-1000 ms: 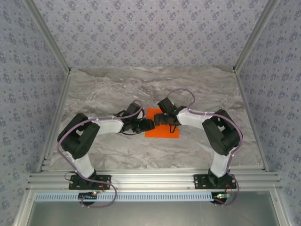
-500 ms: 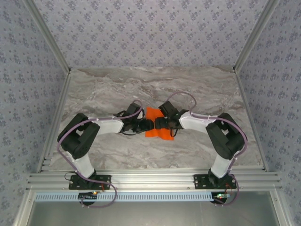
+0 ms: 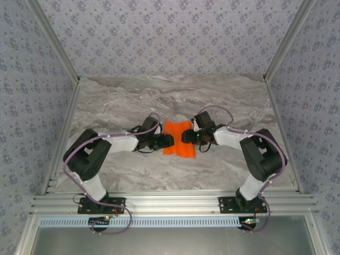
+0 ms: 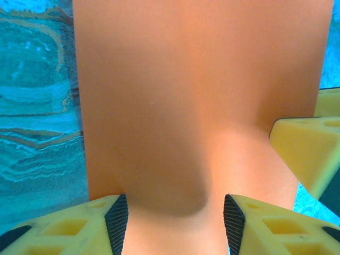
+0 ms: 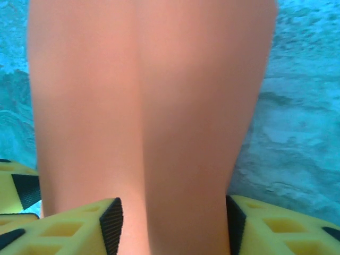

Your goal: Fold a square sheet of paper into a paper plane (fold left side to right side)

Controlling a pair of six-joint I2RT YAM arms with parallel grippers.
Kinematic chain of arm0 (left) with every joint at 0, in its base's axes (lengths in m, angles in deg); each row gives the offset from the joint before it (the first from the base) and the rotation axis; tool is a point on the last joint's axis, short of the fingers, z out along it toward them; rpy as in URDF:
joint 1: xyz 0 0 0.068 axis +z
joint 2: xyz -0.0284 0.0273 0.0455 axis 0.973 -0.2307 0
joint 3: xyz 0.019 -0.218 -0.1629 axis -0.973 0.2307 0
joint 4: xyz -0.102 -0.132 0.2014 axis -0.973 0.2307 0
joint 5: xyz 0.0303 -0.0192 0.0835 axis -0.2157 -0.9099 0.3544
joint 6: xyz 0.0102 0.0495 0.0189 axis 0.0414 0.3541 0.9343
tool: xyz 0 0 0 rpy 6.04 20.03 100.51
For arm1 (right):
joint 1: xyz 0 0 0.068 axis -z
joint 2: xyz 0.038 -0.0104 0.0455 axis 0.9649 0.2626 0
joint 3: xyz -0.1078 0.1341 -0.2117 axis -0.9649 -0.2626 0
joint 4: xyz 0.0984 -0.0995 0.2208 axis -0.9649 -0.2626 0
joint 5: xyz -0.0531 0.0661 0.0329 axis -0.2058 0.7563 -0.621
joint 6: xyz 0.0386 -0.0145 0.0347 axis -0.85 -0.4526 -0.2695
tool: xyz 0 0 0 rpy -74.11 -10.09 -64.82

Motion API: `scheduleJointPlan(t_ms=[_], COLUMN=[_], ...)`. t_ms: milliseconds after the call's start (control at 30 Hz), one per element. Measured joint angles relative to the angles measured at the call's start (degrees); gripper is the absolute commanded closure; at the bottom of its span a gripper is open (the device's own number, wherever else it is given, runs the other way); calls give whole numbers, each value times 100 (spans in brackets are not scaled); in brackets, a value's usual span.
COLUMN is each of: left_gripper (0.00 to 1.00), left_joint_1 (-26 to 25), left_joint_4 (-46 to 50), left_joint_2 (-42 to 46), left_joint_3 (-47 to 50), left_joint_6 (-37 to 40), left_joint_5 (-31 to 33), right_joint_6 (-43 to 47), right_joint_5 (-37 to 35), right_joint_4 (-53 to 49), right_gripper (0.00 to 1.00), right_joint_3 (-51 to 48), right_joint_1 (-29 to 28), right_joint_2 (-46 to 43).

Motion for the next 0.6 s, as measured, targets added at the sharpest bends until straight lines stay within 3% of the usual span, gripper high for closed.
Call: scheduleJointPlan(t_ms=[133,367,600], left_gripper=[41,36,30], left_joint_1=[98,498,1062], left_joint_4=[-13,81,125], left_joint_2=[413,1335,2218], left_joint_3=[197,450,901], left_joint_6=[4,109,173], left_joint_5=[-26,-42,-249], right_joint_6=[120,223,166], right_joint_5=[127,243,887], right_joint_4=[9,-26,295], right_gripper=[63,77,81], right_joint_3=[7,37,-120], right_joint_1=[-26,-20,122], right_joint_2=[59,129,-363])
